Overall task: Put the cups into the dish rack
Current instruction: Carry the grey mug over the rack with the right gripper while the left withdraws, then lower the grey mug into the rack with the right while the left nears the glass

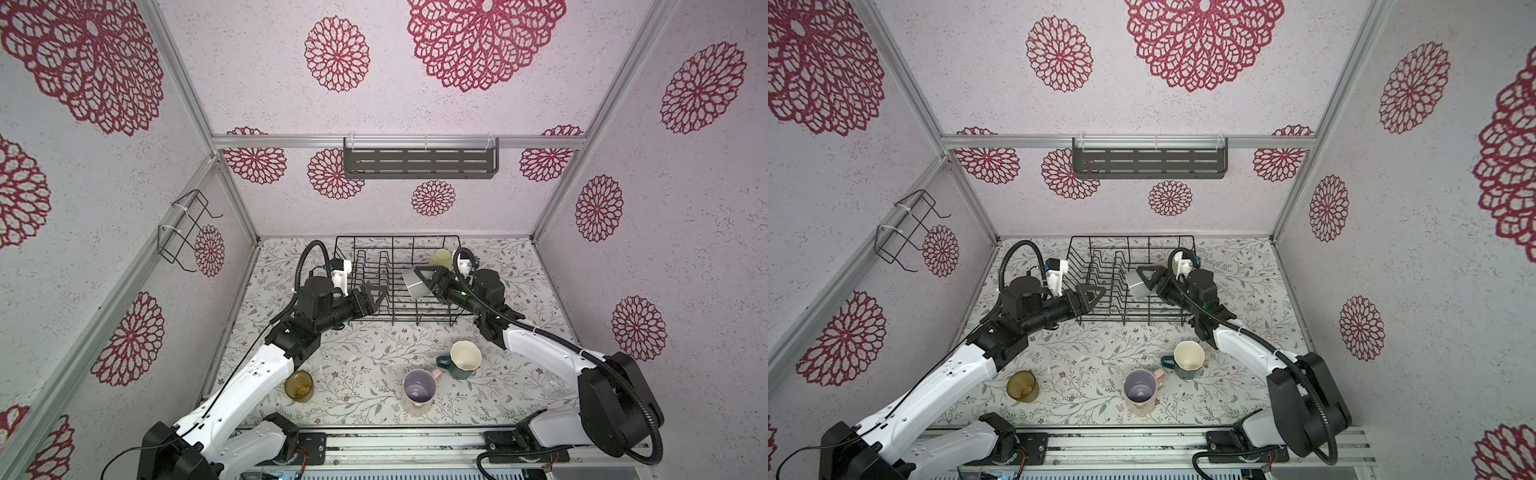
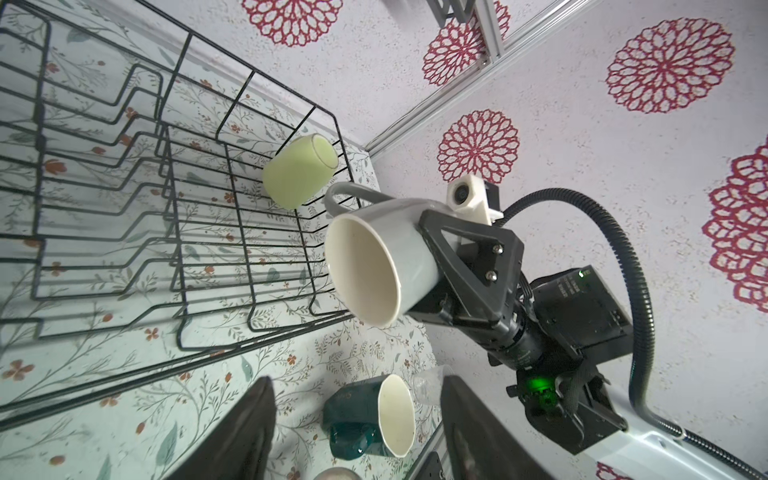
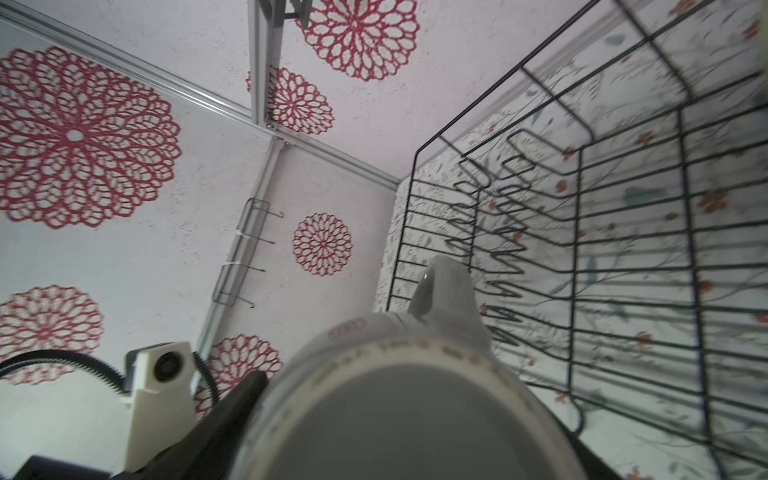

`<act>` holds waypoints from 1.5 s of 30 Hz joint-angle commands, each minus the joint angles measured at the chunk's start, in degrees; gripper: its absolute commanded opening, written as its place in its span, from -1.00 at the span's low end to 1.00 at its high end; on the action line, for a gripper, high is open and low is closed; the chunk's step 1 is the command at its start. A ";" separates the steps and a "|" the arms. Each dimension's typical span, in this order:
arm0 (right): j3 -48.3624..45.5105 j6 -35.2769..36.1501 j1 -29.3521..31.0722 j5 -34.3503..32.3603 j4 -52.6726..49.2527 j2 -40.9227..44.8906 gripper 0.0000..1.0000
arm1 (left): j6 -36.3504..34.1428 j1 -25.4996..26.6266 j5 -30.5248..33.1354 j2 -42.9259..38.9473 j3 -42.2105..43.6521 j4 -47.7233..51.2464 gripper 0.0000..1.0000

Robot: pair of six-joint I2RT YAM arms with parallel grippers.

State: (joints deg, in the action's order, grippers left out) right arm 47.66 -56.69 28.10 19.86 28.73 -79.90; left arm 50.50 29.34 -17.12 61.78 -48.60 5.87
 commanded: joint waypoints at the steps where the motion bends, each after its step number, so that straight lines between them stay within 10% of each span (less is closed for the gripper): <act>1: 6.17 16.37 -0.14 -6.53 -4.20 -0.08 0.35 | -1.54 -0.51 3.53 -2.35 0.81 4.67 0.35; 21: 16.75 49.19 -1.64 -24.30 -15.55 -13.18 0.40 | -2.38 -1.84 15.96 -17.91 5.23 24.66 0.34; 45: 16.85 44.13 0.52 -41.35 -18.86 -21.59 0.40 | 9.34 -2.93 27.11 -23.86 5.75 47.12 0.31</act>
State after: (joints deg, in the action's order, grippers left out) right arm 62.41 -11.68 27.55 -16.82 7.01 -101.58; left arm 58.02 26.96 7.46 38.04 -42.26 51.00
